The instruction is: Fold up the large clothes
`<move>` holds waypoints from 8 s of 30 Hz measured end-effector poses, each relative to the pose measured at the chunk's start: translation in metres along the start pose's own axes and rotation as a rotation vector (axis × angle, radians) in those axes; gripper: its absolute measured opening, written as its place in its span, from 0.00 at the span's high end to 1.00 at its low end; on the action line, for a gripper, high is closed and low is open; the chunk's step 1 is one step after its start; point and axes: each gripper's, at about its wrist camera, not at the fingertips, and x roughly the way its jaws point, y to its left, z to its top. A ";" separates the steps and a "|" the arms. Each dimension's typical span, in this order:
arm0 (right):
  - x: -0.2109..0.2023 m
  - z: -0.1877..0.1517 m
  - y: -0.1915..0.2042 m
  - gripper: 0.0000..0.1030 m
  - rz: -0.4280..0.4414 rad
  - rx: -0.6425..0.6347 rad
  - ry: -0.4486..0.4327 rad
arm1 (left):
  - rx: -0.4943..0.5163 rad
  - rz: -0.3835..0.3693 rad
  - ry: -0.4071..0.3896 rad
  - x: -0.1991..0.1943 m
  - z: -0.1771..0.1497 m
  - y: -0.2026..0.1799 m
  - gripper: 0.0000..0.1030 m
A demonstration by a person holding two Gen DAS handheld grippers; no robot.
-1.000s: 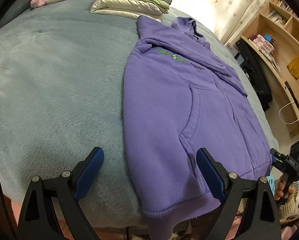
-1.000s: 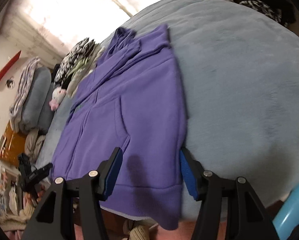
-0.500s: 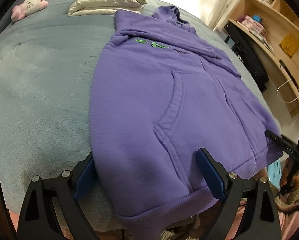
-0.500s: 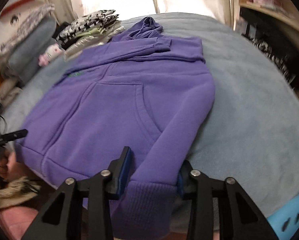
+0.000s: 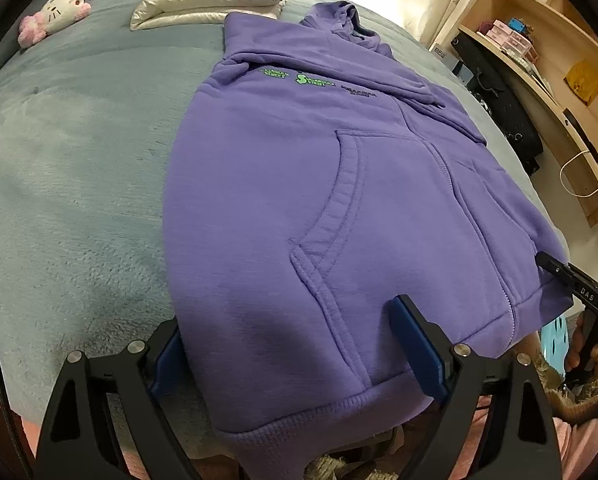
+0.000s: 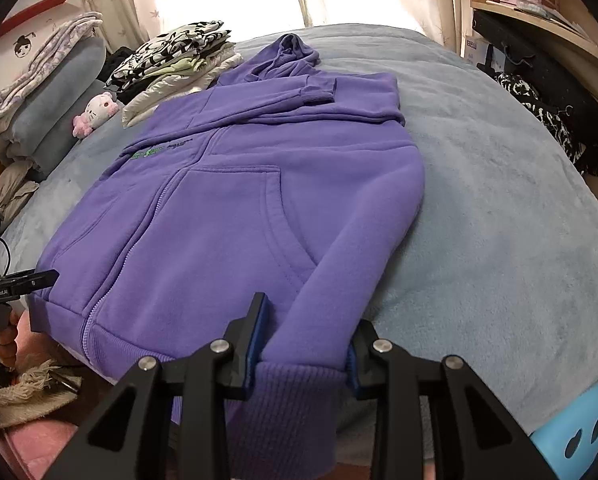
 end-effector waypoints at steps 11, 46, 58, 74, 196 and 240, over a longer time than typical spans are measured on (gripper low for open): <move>-0.012 0.003 0.003 0.79 0.010 -0.007 -0.041 | -0.084 -0.094 0.020 -0.002 0.000 -0.004 0.82; -0.157 0.021 -0.011 0.83 0.248 0.127 -0.316 | 0.047 -0.109 -0.288 -0.164 -0.003 -0.089 0.89; -0.136 0.066 -0.025 0.83 0.292 0.203 -0.246 | -0.105 -0.151 -0.197 -0.134 0.061 -0.048 0.85; 0.024 0.233 -0.106 0.34 0.360 0.587 -0.153 | -0.294 -0.267 -0.072 0.014 0.273 -0.007 0.33; 0.124 0.169 -0.018 0.83 0.084 0.158 -0.048 | 0.015 0.198 -0.171 0.082 0.205 -0.024 0.85; 0.079 0.060 -0.042 0.51 -0.211 0.276 0.013 | -0.021 0.447 -0.131 0.037 0.105 -0.031 0.55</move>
